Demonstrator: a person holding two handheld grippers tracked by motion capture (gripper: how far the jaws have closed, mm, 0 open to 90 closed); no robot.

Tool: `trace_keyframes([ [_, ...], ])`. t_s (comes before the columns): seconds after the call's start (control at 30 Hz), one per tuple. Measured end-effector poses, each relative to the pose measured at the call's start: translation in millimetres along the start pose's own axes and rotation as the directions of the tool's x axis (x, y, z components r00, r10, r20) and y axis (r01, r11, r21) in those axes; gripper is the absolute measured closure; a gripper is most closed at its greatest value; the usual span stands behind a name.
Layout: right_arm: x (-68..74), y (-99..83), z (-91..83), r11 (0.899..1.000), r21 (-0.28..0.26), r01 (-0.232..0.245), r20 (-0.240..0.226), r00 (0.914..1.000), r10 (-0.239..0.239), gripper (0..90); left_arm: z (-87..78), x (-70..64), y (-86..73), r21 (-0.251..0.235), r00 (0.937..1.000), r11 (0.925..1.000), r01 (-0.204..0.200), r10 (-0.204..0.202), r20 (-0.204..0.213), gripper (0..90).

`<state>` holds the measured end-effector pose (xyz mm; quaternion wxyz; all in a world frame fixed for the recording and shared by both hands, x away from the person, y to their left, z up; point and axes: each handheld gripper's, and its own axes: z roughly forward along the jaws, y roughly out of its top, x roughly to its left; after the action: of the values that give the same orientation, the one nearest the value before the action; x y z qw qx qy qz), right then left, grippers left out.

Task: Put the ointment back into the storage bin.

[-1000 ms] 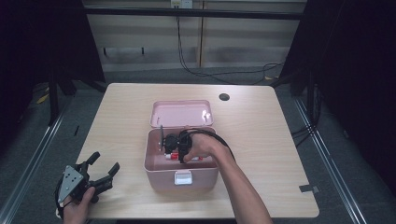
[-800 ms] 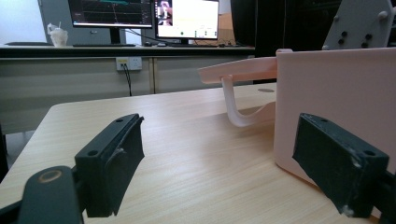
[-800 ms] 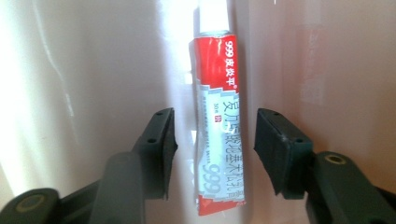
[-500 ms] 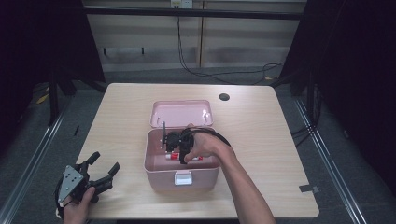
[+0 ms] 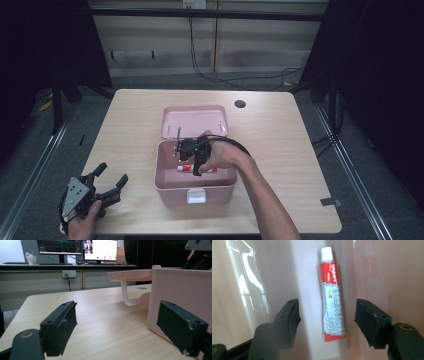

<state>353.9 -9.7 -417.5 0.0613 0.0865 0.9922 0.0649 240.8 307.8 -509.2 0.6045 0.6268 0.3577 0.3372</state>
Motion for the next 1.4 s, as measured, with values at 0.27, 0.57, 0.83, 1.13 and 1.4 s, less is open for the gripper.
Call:
trace_keyframes([
  [0.27, 1.4, -5.9, -9.8, 0.999, -0.044, -0.019, 0.004, 0.9998, 0.019, 35.8, -0.3, 0.0, 0.1, 0.003, 1.0000, 1.0000, -0.001, 0.001, 0.000, 15.9],
  [0.57, 1.6, -16.1, -19.7, 0.993, -0.101, -0.069, 0.011, 0.9975, 0.070, 35.3, 0.1, -0.3, 0.1, 0.002, 1.0000, 1.0000, 0.003, -0.003, -0.002, 15.9],
  [0.83, 4.4, -26.7, -31.9, 0.977, -0.174, -0.120, -0.015, 0.9927, 0.120, 34.7, 0.0, -0.2, 0.2, 0.003, 1.0000, 1.0000, 0.001, -0.001, -0.003, 15.9],
  [1.13, 4.9, -41.1, -36.8, 0.947, -0.258, -0.191, -0.022, 0.9811, 0.192, 33.9, 0.1, -0.3, 0.2, 0.002, 1.0000, 1.0000, 0.004, -0.004, -0.002, 15.9],
  [1.4, 6.6, -49.8, -43.7, 0.916, -0.334, -0.220, -0.033, 0.9745, 0.222, 33.2, 0.1, -0.3, 0.1, 0.002, 1.0000, 1.0000, 0.004, -0.004, -0.002, 15.9],
])
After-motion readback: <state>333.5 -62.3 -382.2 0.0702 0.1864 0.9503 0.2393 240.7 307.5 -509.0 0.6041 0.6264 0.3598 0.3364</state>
